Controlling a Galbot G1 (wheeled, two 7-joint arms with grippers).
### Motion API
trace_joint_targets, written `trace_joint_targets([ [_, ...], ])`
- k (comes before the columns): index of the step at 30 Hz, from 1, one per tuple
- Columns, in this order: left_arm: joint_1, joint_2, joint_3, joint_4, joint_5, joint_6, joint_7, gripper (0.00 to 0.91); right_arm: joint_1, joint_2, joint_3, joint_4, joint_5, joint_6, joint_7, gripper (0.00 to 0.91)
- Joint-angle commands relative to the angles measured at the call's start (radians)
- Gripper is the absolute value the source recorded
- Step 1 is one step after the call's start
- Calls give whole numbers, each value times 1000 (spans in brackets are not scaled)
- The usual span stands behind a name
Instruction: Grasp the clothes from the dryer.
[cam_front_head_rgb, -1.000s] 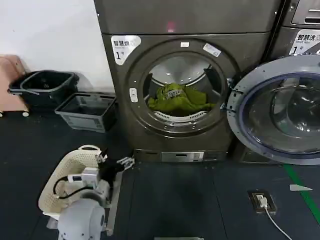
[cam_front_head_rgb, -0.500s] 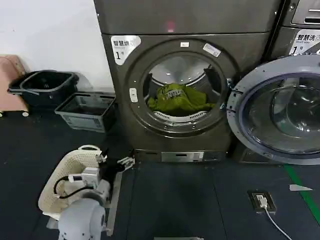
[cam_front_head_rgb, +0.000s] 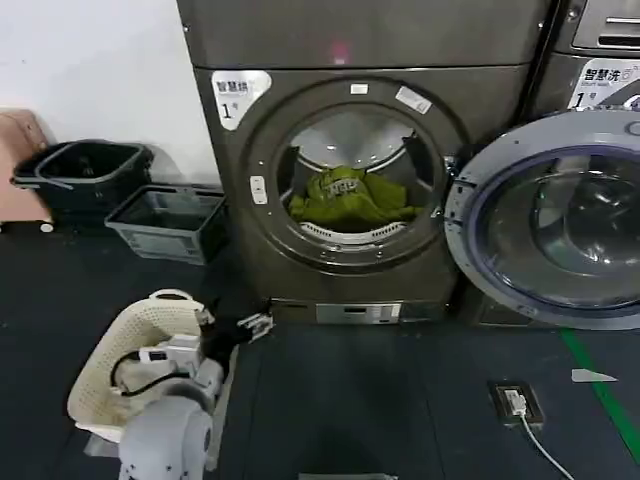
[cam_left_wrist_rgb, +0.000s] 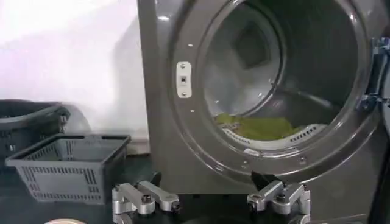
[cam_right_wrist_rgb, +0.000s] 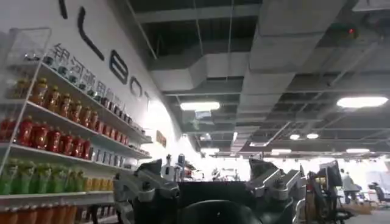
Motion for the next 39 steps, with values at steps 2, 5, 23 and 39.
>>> trace_joint_targets([
  [2,1,2,-1,-2,2,49,4,907,0,0,0,0,0,-1,6,907],
  [5,2,1,0,-2,2,49,6,907,-2,-2,3,-5,0,-1,10,907],
  [23,2,0,3,-3,1,49,12,907,-3,0,9,-17,0,1,15,907],
  [39,3,-1,5,-3,3,49,18,907,-3,0,10,-24,-2,3,15,907],
])
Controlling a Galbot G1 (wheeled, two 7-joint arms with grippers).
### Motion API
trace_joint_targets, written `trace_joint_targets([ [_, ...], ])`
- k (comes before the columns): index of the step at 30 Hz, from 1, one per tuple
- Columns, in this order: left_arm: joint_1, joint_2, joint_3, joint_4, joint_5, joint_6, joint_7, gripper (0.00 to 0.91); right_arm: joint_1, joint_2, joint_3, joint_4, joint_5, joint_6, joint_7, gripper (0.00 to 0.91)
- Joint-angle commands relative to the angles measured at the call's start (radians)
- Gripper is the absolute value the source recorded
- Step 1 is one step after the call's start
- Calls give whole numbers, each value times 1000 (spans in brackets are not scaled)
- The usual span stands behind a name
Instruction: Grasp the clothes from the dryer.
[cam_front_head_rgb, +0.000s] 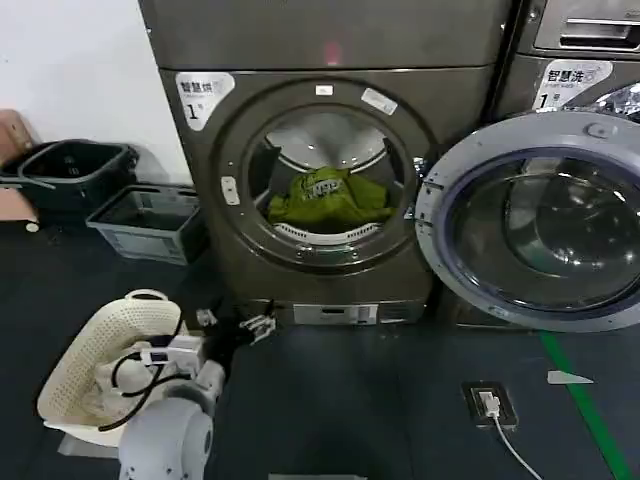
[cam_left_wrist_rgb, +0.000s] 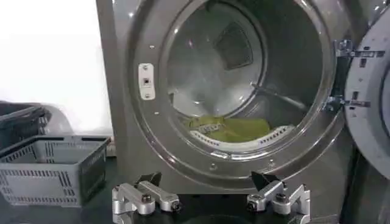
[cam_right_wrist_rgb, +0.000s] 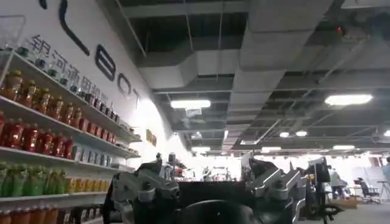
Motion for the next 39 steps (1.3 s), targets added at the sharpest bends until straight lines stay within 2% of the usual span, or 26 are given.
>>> trace_joint_targets([
  [1,0,0,2,2,2,49,2,907,0,0,1,0,0,1,1,907],
  [39,-3,0,13,12,10,49,15,907,4,16,-3,1,-5,6,1,907],
])
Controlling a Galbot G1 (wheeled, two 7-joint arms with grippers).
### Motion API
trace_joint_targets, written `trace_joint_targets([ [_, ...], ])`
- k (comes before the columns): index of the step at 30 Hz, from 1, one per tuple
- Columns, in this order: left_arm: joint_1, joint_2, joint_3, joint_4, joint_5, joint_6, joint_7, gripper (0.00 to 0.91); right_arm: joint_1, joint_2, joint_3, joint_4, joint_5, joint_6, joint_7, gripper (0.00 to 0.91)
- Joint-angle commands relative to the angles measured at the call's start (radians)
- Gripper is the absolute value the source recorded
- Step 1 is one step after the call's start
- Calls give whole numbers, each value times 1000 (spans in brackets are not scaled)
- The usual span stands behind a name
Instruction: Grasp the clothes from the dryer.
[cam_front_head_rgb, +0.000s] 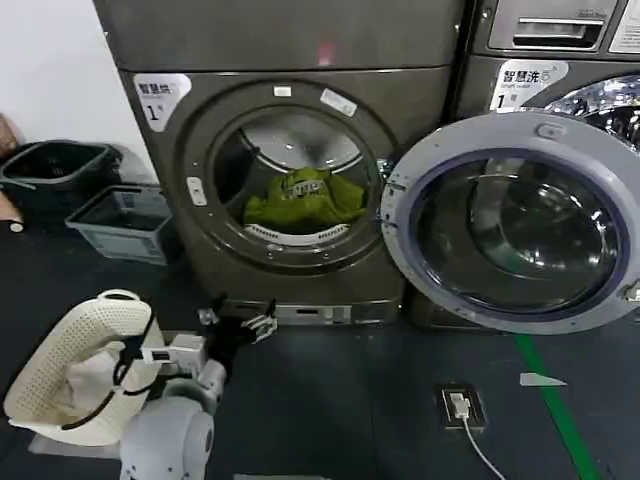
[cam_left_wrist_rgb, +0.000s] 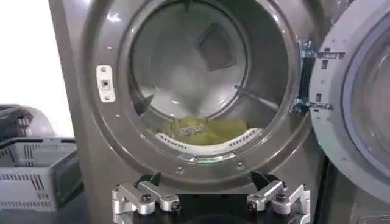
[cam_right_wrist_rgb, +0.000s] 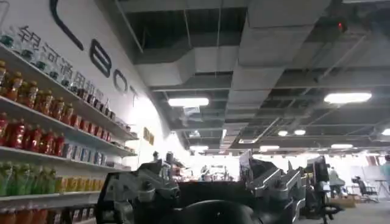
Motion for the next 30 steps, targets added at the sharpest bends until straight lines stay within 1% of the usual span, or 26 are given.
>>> trace_joint_targets([
  [1,0,0,1,1,2,49,2,907,0,1,-1,1,0,0,0,907],
  [8,0,-4,2,-1,-2,49,0,907,-2,4,10,3,-9,17,-2,907],
  [18,4,-6,2,-7,0,49,0,907,0,13,20,13,31,28,6,907],
  [21,5,-6,3,-9,2,49,0,907,-2,13,22,11,32,38,9,907],
  [30,8,-4,5,-12,1,49,0,907,-5,17,30,12,36,36,14,907],
])
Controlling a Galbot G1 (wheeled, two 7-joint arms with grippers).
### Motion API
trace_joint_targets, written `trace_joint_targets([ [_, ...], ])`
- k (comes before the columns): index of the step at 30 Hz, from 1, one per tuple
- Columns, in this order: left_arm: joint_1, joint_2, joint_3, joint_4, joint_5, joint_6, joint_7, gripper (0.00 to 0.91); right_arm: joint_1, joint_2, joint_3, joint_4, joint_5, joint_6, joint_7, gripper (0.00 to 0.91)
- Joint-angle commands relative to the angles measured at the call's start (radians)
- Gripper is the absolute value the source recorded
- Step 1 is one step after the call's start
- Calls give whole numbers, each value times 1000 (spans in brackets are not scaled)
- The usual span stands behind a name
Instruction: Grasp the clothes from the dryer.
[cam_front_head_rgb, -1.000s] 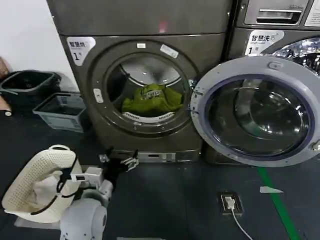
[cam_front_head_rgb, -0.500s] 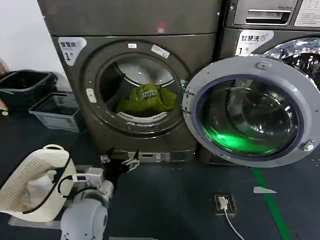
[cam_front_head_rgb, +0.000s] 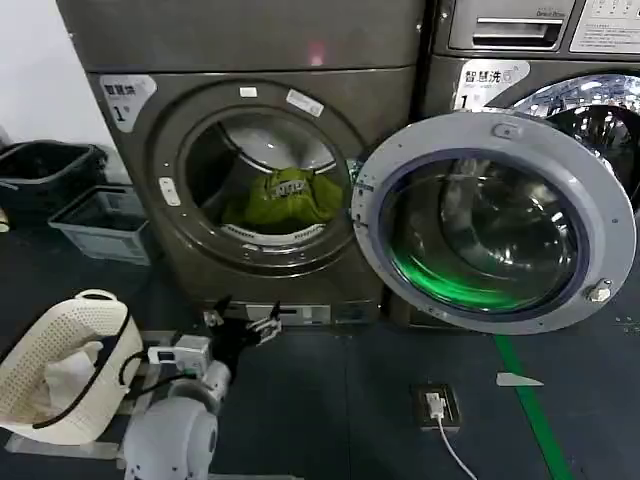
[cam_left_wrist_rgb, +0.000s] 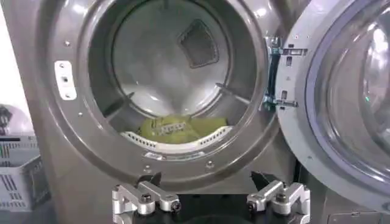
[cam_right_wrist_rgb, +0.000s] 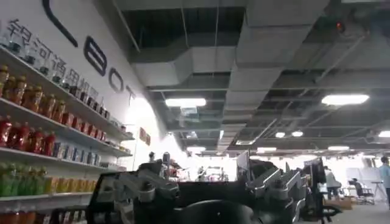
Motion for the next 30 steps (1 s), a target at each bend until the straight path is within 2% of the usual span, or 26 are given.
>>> trace_joint_targets([
  [1,1,1,1,0,-1,49,0,907,-1,1,1,2,5,4,1,907],
  [30,2,7,-2,9,1,49,12,907,-1,1,-2,0,6,2,3,907],
])
